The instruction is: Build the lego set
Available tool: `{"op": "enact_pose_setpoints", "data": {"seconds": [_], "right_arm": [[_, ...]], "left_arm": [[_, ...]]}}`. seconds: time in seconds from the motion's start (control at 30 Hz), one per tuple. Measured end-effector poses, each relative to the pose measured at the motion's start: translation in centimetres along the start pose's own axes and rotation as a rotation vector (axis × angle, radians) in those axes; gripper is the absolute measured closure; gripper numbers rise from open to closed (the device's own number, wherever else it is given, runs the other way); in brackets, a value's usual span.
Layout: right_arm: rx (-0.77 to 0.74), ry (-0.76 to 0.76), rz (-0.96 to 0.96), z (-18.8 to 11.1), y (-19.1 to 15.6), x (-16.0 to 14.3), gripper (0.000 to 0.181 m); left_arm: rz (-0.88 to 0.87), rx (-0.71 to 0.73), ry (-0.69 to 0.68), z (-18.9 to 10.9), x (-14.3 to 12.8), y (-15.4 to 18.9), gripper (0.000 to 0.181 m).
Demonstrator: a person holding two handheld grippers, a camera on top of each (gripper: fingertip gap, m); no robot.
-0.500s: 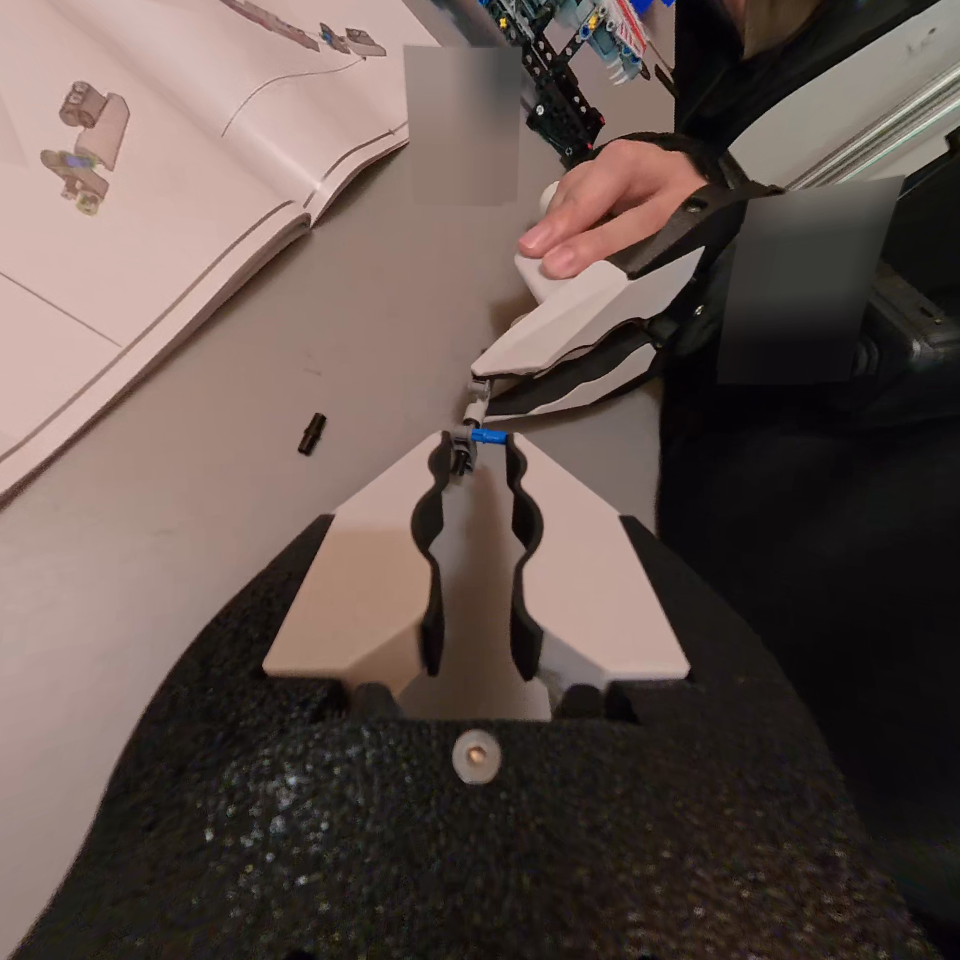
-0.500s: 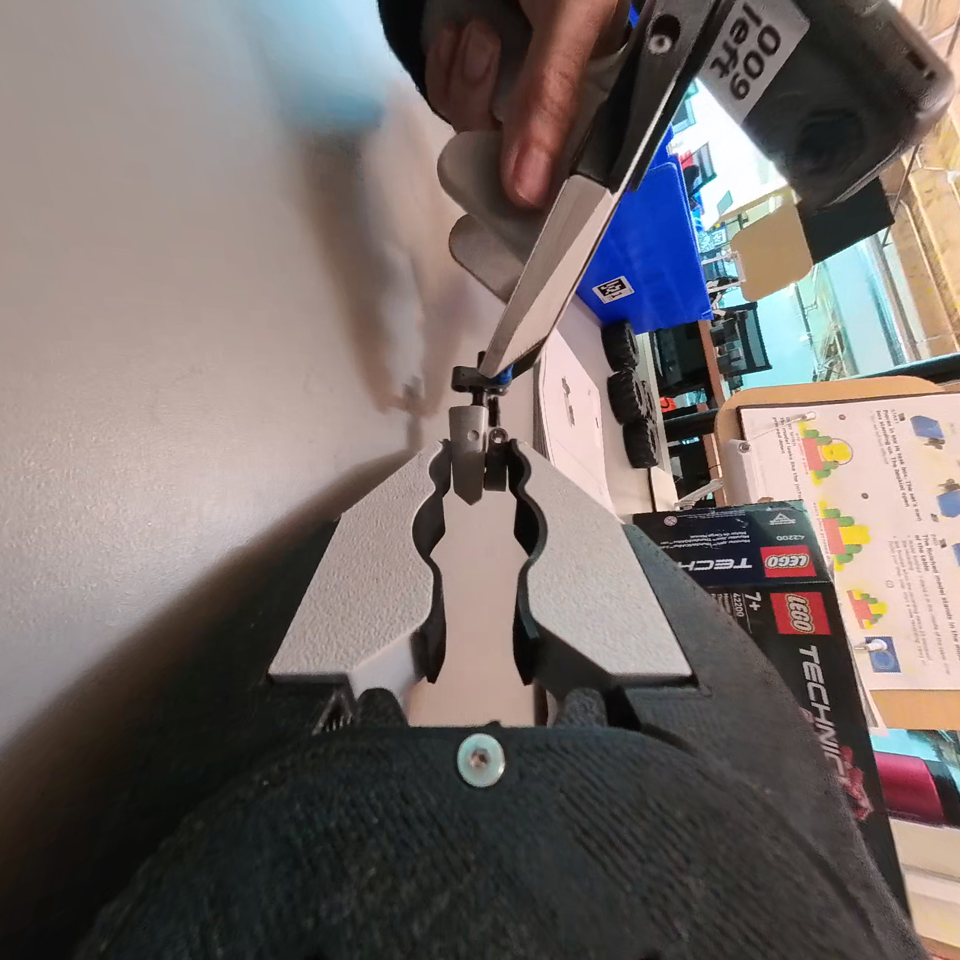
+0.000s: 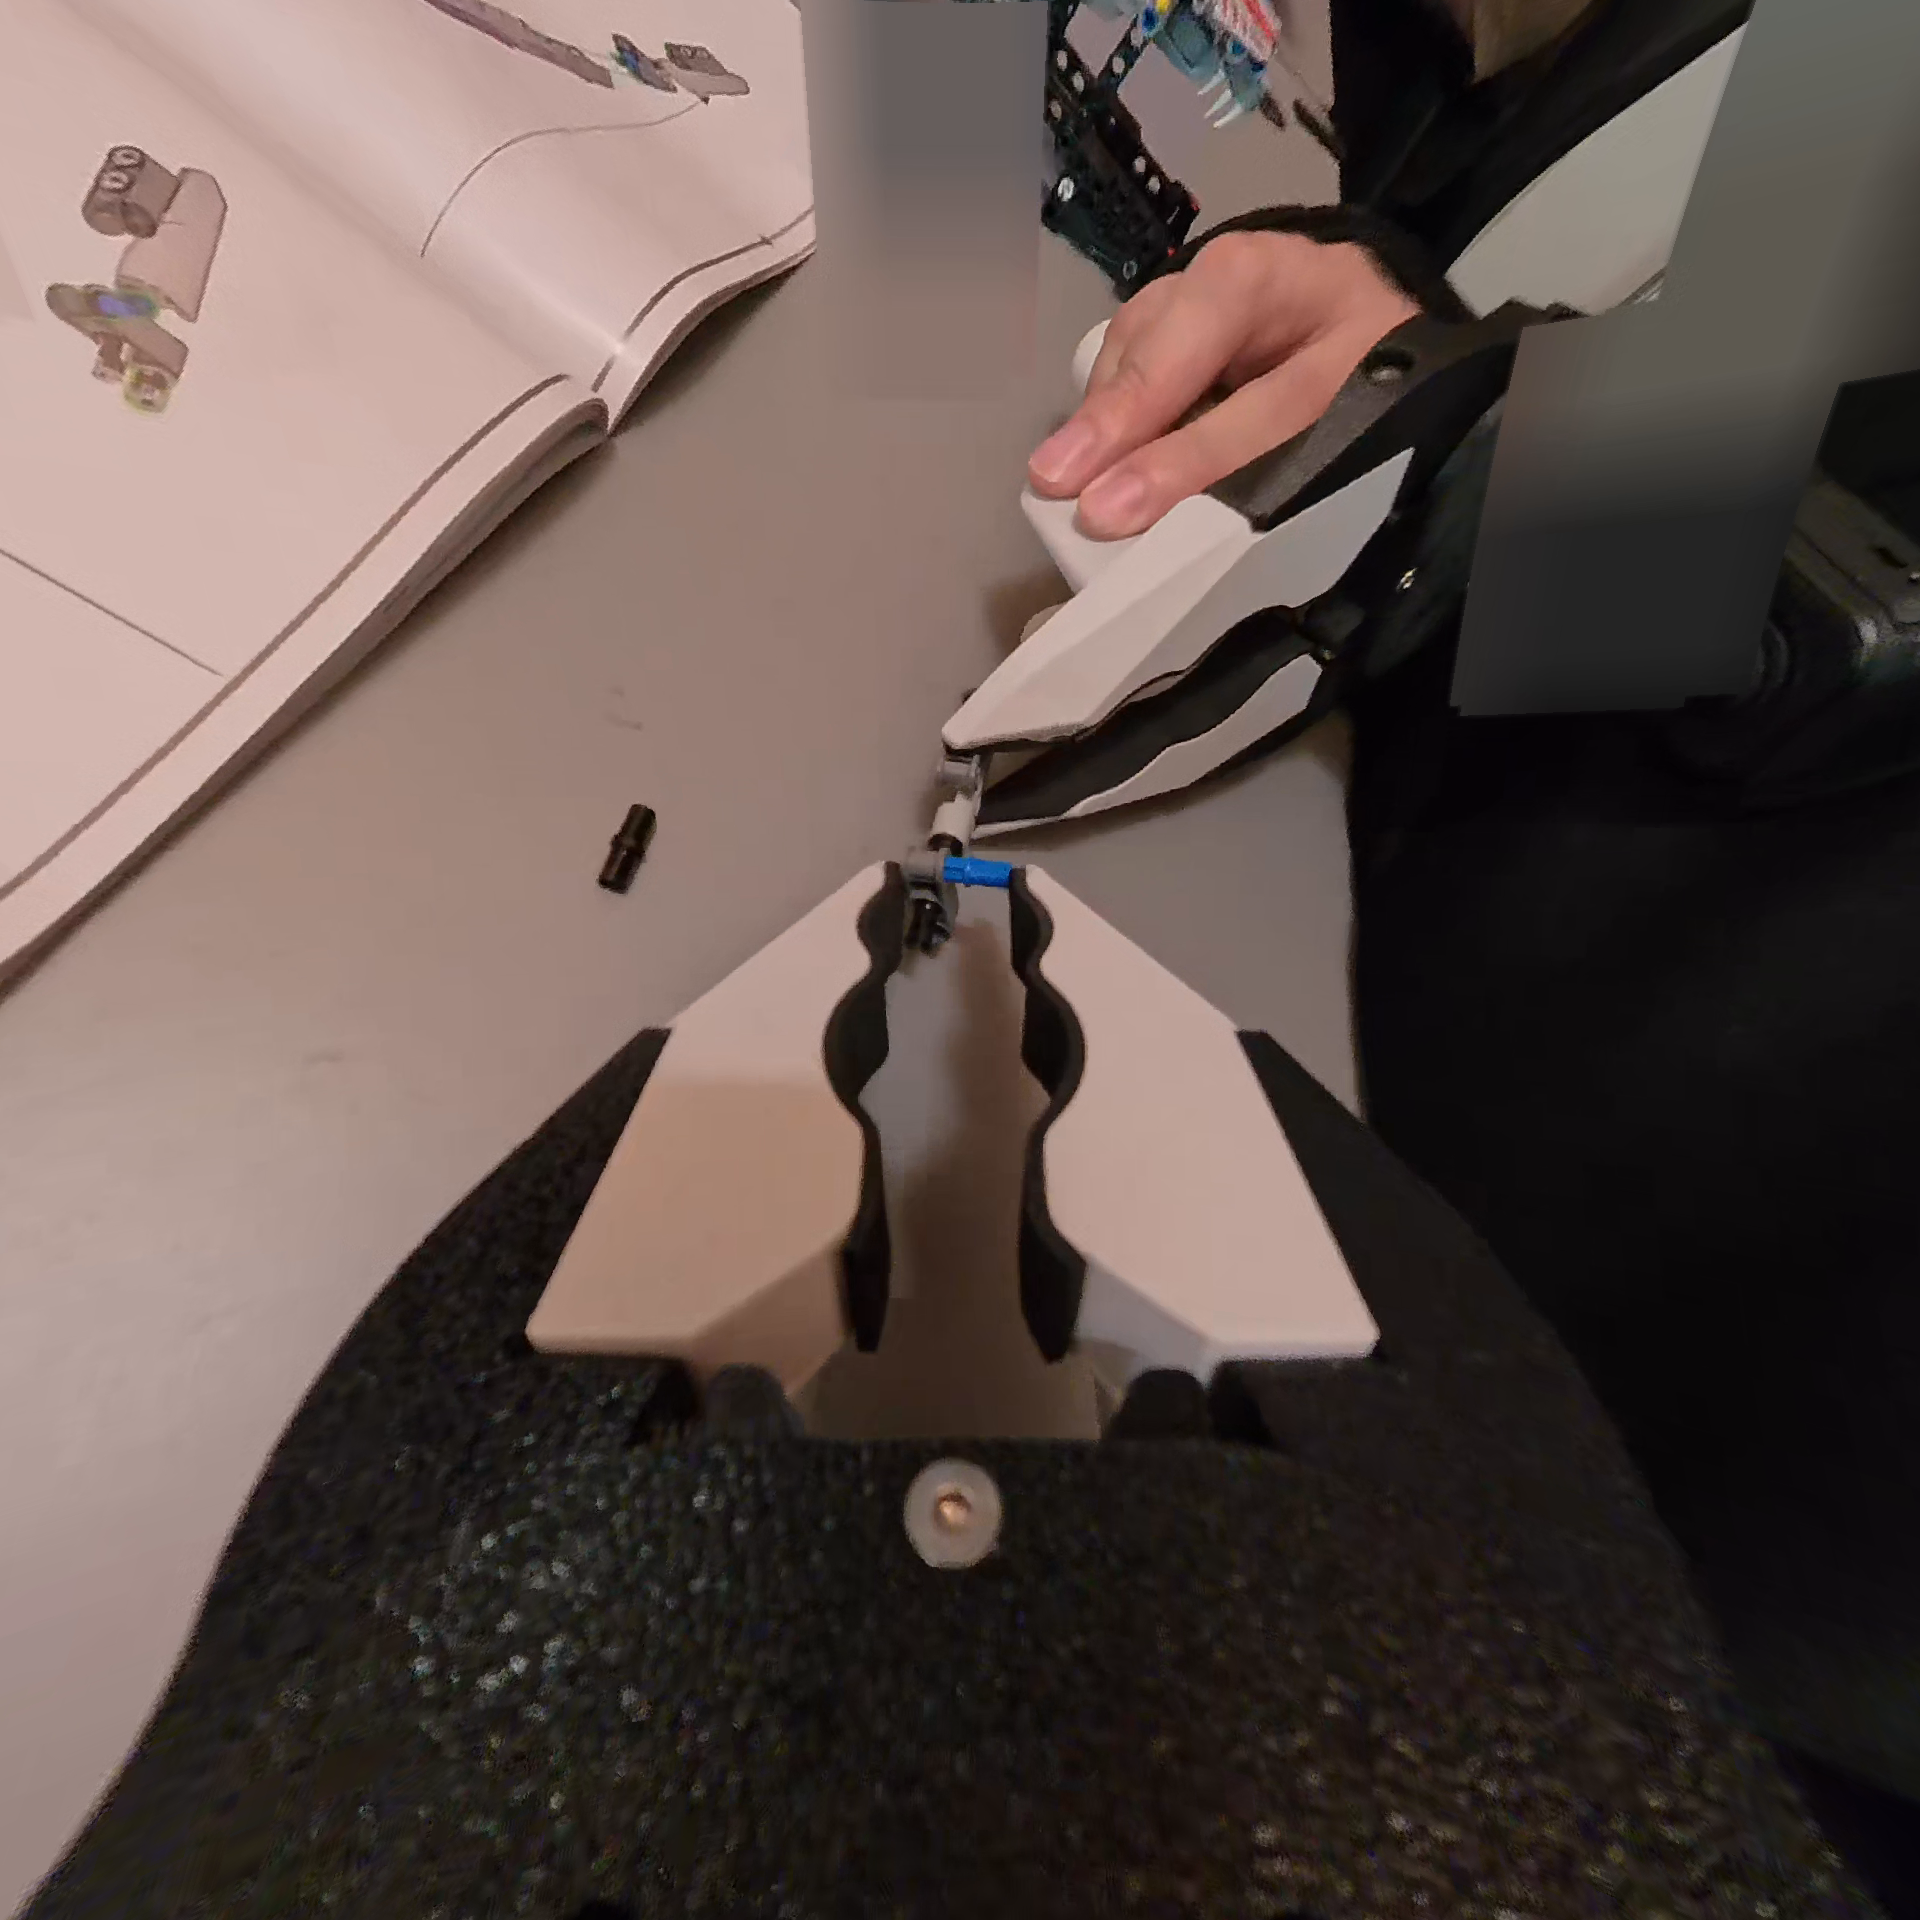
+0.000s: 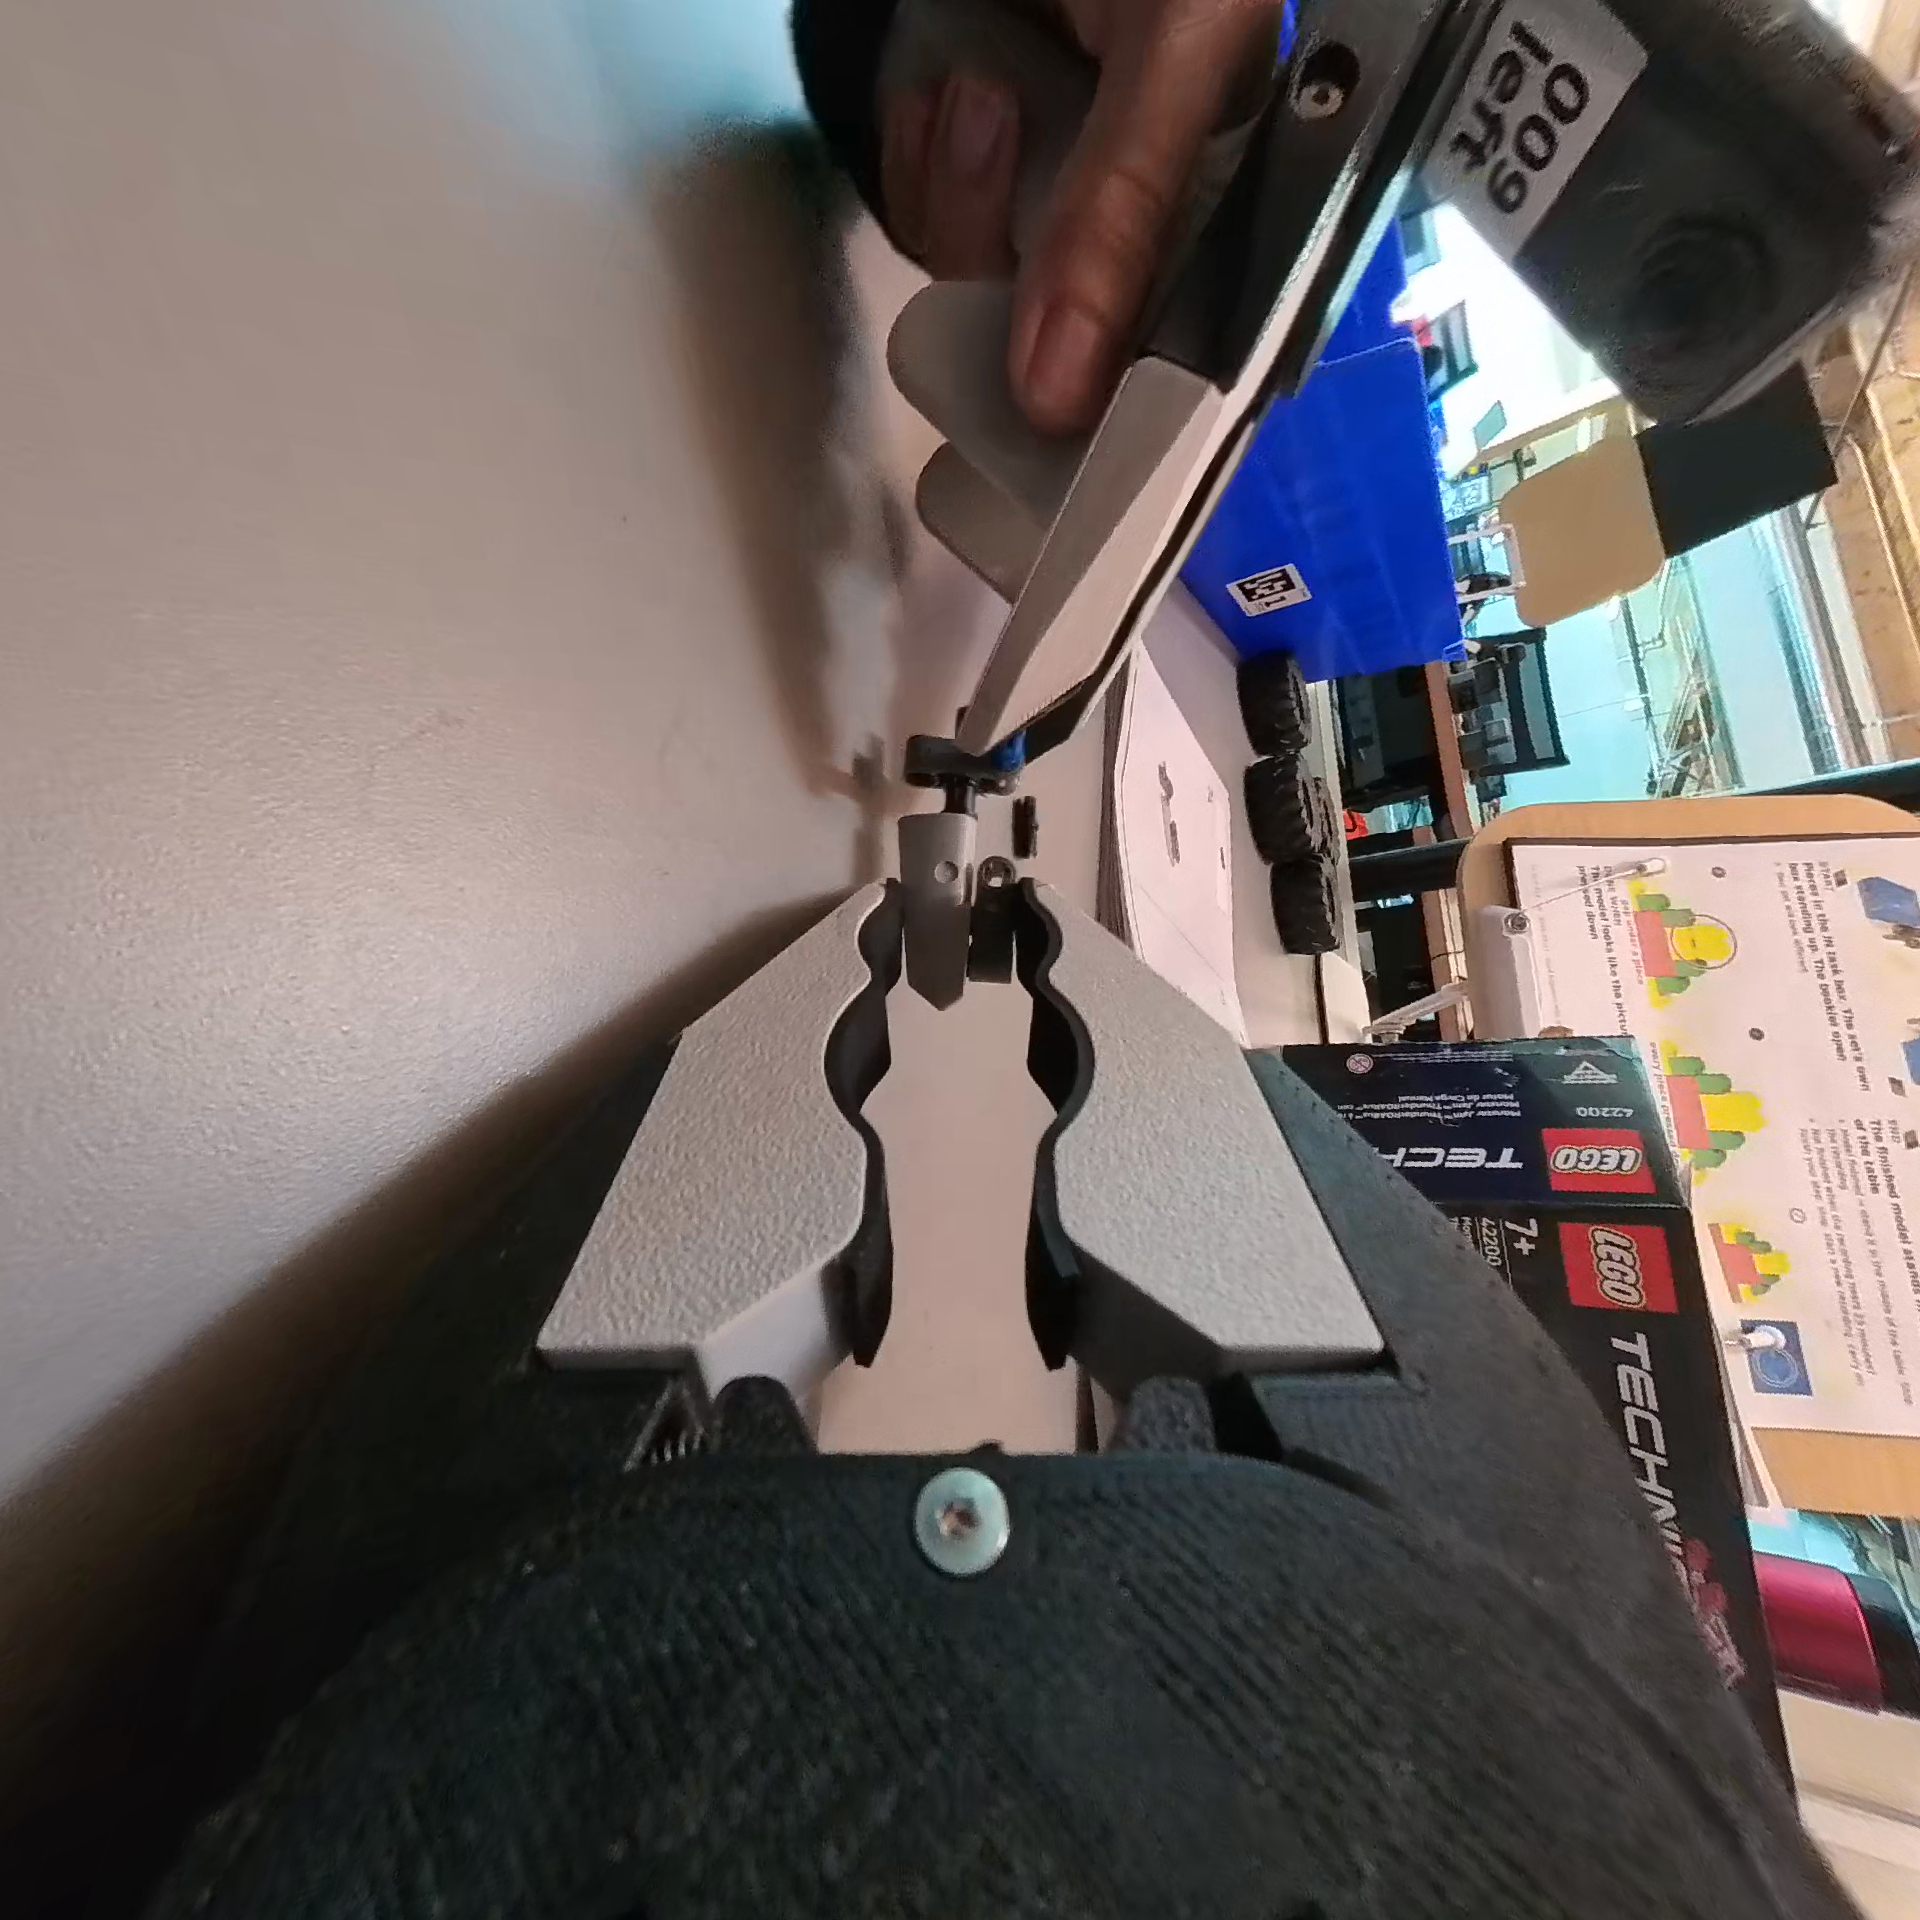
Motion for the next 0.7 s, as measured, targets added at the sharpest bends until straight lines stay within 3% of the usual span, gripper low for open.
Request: {"op": "enact_pose_setpoints", "data": {"seconds": [0.03,0.27,0.4,0.7], "right_arm": [[-0.001,0.005,0.001,-0.01,0.01,0.02,0.161],[-0.004,0.022,-0.019,0.01,-0.06,0.25,0.161],[-0.002,0.023,-0.024,0.07,-0.07,0.23,0.161],[0.004,0.017,-0.024,0.15,-0.09,0.2,0.161]], "left_arm": [[-0.004,-0.008,0.015,-0.05,-0.04,-0.07,0.164],[-0.035,-0.064,0.019,0.23,-0.44,-0.19,0.154],[-0.065,-0.102,0.015,0.55,-0.27,-0.24,0.163],[-0.06,-0.084,0.009,0.62,-0.35,-0.21,0.164]]}}
Point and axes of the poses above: each gripper's, where its closed fingertips meet, z out along the fingers, x out of its top, y = z × x across the jaws, the point moved 7 cm from there along -z, back along the fingers, and after that the axes turned 13 degrees about -y, right-handed, at the moved point
